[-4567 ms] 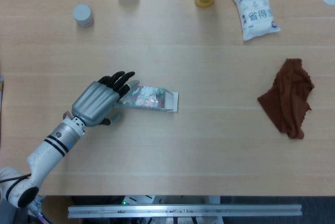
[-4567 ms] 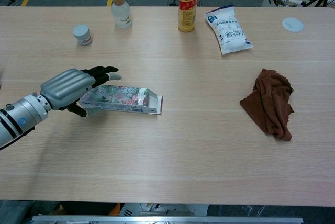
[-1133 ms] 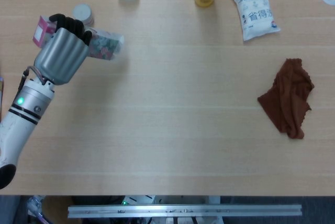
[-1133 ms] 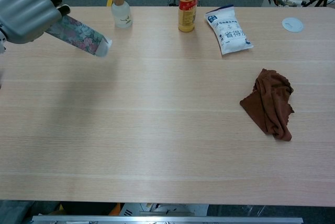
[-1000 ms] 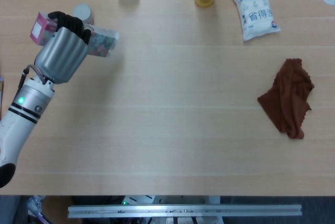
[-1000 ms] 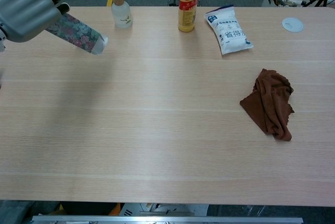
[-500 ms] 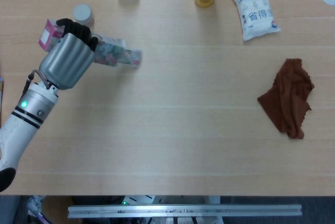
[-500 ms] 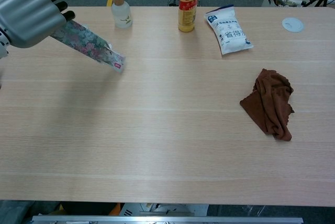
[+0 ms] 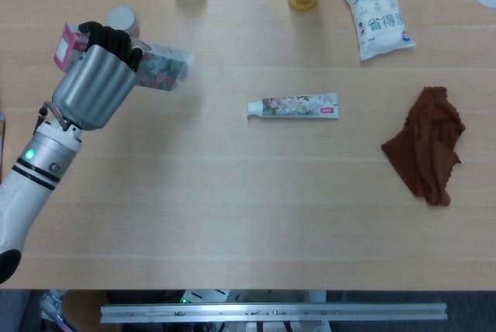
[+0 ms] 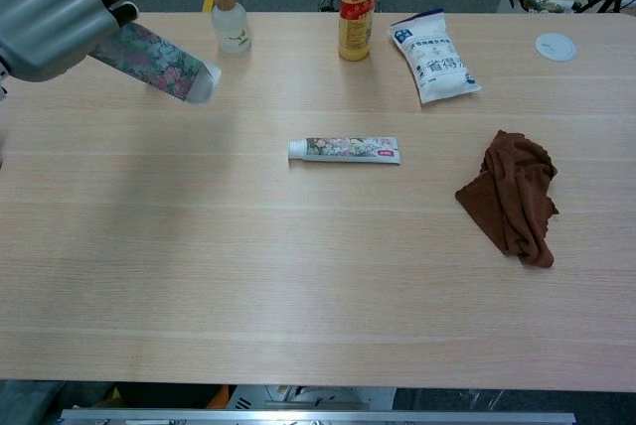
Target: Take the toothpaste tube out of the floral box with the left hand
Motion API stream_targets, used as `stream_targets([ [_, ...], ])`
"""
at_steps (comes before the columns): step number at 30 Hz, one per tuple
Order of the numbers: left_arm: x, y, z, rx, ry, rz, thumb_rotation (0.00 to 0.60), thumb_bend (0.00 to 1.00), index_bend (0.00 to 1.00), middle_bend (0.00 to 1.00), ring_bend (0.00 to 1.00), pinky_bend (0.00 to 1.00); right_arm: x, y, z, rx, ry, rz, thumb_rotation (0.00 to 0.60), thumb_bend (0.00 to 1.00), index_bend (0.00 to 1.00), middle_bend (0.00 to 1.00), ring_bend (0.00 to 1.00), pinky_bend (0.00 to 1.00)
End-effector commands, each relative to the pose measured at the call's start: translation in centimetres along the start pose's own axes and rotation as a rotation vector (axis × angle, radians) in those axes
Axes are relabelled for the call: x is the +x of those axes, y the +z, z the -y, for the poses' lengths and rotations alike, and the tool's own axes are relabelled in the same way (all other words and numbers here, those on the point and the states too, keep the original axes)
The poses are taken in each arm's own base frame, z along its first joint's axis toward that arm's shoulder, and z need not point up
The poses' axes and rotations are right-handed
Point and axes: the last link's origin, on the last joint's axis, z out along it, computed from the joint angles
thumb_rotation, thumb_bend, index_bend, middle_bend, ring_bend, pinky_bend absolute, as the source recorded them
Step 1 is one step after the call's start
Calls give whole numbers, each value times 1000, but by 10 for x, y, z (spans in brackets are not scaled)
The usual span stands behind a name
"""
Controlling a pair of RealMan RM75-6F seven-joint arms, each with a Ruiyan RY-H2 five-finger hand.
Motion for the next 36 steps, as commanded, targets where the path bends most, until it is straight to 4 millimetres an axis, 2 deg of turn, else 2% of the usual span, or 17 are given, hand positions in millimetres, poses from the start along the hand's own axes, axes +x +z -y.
stream_targets([
  [1,-4,-4,-3,26,-158,15,600,293,571,578,483,583,0,-1,0,0,0,-1,600,294,575,386,262,356],
  [6,-17,-18,-15,51,-432,81,600,293,502,507,450,572,1,-1,1,1,-1,-3,600,295,575,386,262,356],
  [10,-28,-28,-27,48,-510,93,600,293,467,456,426,536,0,-1,2,4,-5,1,600,294,575,386,262,356],
  [13,-37,-33,-40,38,-599,136,600,293,443,411,395,473,0,0,4,8,-7,4,600,294,575,386,262,356],
  [18,-51,-31,-64,15,-712,170,600,293,428,392,386,409,-2,0,5,8,-5,8,600,294,575,386,262,356],
  [27,-77,-30,-100,-73,-751,275,600,294,426,391,386,401,0,-2,2,-2,-1,7,600,294,575,386,262,356],
  [36,-82,-29,-111,-110,-832,314,600,293,408,378,362,396,0,-1,3,0,0,7,600,294,574,386,262,356],
])
